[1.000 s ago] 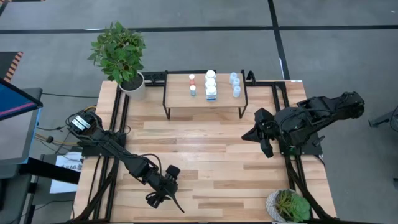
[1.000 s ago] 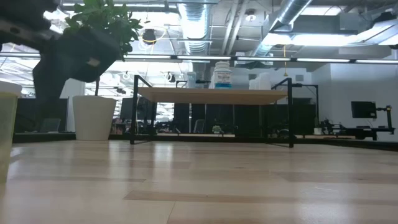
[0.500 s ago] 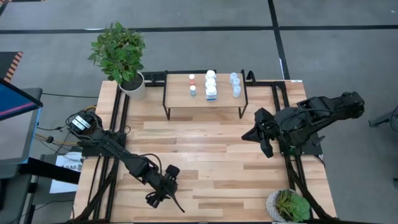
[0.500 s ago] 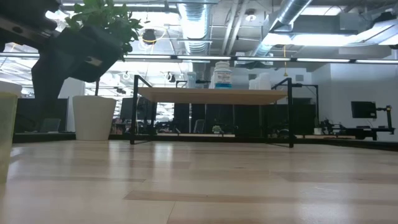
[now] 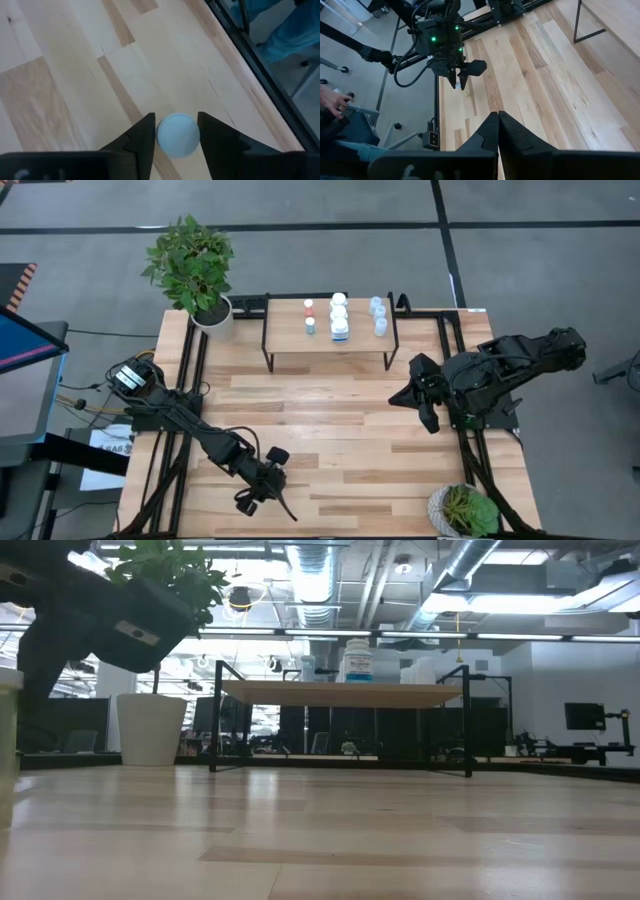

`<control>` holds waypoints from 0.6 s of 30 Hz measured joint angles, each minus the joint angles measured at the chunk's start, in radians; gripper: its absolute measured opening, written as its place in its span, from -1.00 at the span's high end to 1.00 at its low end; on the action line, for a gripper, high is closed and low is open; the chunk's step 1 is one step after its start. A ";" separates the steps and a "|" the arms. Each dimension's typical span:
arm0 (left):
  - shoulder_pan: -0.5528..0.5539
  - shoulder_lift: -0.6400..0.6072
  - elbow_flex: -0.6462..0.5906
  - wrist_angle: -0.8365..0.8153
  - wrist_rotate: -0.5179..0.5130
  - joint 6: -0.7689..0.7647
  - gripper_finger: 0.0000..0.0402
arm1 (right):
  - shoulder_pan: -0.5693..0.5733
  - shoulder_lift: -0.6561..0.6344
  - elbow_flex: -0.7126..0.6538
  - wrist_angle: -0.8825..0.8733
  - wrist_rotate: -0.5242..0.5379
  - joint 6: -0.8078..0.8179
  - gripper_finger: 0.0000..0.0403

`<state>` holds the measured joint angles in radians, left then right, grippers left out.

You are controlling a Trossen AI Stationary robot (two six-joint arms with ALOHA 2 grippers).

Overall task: Pick and place medicine bottles onto shelf by color
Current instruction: Put the yellow medicine bottle on the shelf

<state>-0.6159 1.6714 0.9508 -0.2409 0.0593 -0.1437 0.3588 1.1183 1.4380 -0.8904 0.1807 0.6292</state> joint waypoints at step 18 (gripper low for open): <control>0.115 -0.003 0.214 -0.168 0.030 -0.120 0.53 | 0.000 0.000 0.000 0.000 0.000 0.001 0.88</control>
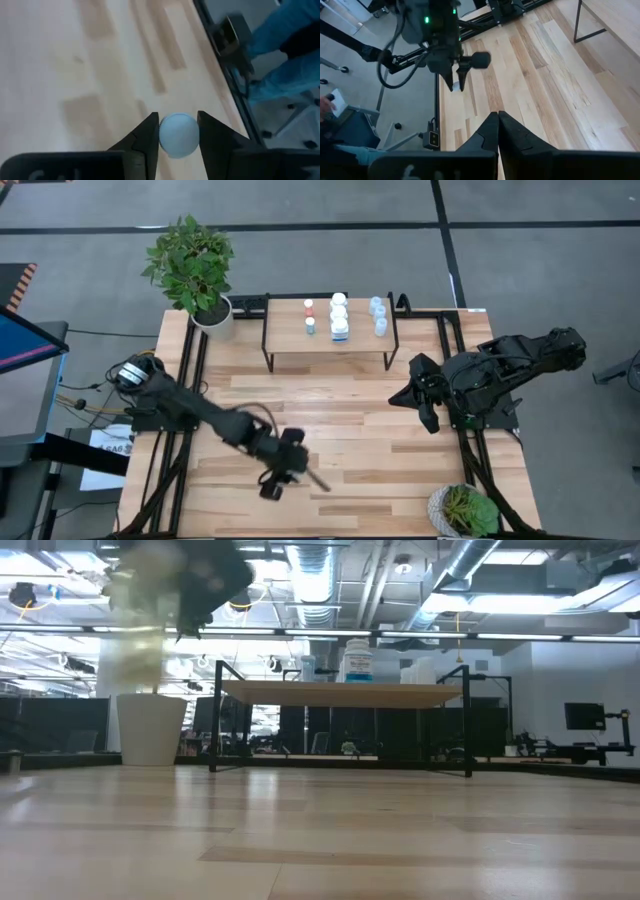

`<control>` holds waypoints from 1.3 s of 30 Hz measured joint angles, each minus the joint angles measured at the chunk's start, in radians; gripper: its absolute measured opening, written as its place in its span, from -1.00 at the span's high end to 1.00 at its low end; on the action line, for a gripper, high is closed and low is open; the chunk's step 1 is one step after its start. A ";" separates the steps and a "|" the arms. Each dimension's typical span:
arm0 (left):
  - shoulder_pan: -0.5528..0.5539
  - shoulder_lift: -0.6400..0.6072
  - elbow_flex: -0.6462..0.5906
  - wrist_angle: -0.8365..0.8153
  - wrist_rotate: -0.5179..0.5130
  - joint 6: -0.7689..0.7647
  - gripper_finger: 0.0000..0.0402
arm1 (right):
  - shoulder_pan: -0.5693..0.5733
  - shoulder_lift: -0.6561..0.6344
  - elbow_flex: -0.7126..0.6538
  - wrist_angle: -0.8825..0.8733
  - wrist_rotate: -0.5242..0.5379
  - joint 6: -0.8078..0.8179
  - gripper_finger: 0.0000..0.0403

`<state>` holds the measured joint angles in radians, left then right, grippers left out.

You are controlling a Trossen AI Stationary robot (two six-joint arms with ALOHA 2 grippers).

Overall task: Pick and place medicine bottles onto shelf by color
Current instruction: Put the yellow medicine bottle on the shelf

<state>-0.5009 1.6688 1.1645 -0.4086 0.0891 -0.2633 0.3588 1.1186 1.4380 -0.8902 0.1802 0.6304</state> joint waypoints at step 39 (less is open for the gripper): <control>0.894 0.086 0.542 -0.492 0.152 0.306 0.53 | 0.106 0.000 0.000 0.009 0.001 -0.002 0.88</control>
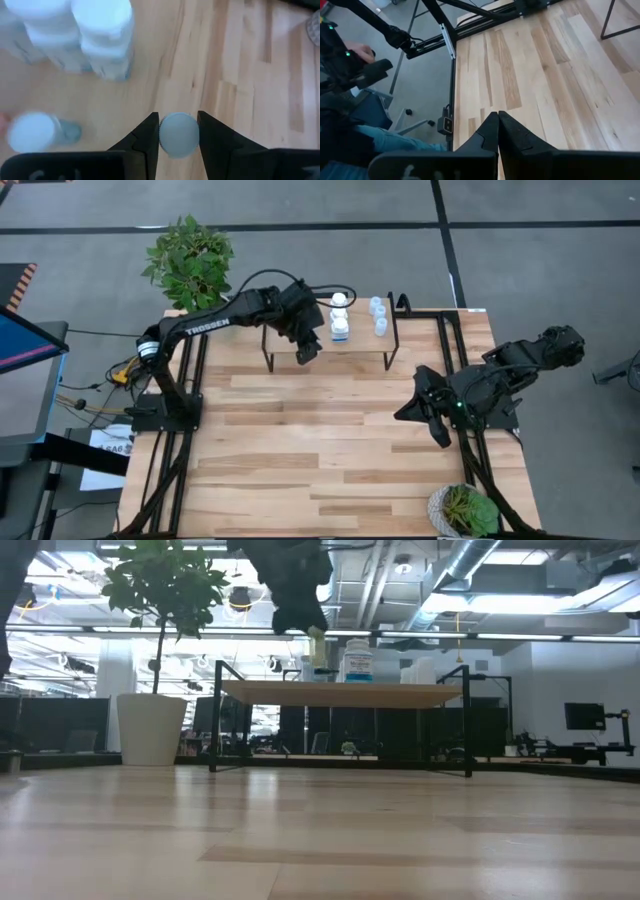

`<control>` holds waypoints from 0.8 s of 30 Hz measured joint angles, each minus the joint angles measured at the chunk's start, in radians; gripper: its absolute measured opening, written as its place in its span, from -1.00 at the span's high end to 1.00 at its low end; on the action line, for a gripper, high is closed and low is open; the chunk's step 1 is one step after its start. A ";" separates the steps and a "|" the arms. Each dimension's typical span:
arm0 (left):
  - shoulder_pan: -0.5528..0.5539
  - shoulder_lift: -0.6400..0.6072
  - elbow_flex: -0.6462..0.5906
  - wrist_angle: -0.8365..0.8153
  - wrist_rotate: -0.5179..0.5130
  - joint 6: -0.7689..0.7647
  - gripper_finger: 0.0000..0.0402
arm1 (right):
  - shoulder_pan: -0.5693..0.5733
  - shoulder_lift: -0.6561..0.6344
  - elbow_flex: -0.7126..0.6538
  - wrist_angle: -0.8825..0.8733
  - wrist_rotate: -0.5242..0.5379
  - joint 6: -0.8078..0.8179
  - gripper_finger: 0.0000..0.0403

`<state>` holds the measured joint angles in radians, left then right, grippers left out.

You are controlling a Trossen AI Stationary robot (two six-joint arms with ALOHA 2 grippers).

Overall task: Pick and place medicine bottles onto shelf by color
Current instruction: Put the yellow medicine bottle on the shelf

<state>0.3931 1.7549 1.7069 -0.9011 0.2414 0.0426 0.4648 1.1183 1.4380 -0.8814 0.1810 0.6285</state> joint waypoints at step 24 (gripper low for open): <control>0.052 0.023 0.002 -0.005 -0.063 0.008 0.53 | 0.000 0.000 0.000 0.000 0.003 0.000 0.88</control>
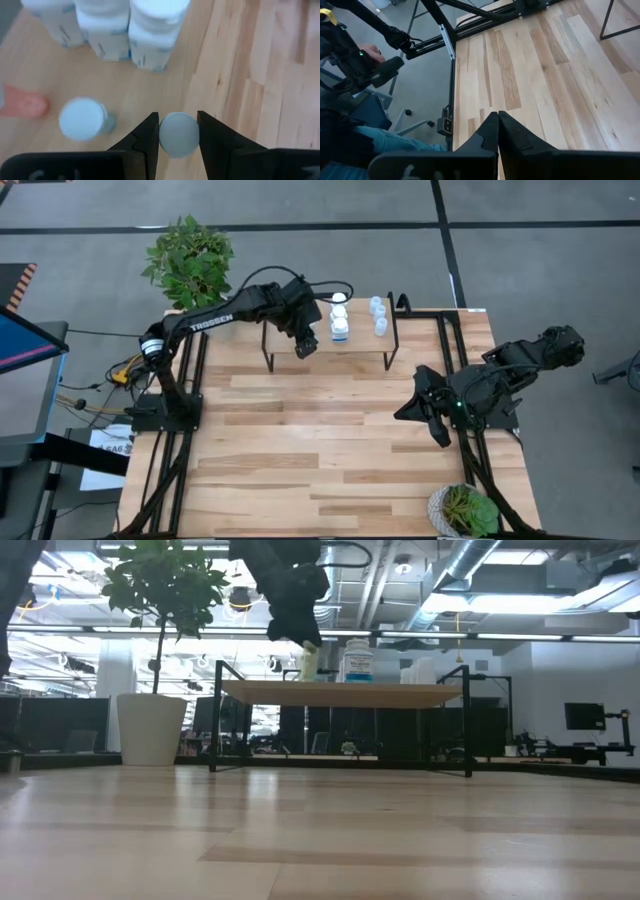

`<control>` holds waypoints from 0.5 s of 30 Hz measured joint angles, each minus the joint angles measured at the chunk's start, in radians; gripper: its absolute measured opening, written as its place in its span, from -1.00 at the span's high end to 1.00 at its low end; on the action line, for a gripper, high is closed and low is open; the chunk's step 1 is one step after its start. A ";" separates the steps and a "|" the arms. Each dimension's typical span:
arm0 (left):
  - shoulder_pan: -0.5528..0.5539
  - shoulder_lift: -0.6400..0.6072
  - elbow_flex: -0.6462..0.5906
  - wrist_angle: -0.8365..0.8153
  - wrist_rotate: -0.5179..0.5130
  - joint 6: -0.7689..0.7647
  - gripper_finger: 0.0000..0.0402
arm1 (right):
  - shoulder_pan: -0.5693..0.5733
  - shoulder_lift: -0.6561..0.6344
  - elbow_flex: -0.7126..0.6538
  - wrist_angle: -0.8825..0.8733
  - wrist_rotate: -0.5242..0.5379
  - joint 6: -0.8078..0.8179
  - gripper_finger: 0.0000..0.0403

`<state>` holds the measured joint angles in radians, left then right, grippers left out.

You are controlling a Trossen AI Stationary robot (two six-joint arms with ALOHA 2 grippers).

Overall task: Pick and place medicine bottles onto shelf by color
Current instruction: Put the yellow medicine bottle on the shelf

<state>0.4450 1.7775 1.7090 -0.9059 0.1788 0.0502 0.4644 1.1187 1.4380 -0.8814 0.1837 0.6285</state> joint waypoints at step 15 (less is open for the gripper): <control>0.000 0.003 -0.001 -0.009 -0.007 -0.010 0.45 | 0.000 0.000 0.000 0.000 0.000 0.000 0.88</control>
<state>0.4450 1.7809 1.7077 -0.9146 0.1715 0.0402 0.4641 1.1187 1.4380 -0.8818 0.1839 0.6285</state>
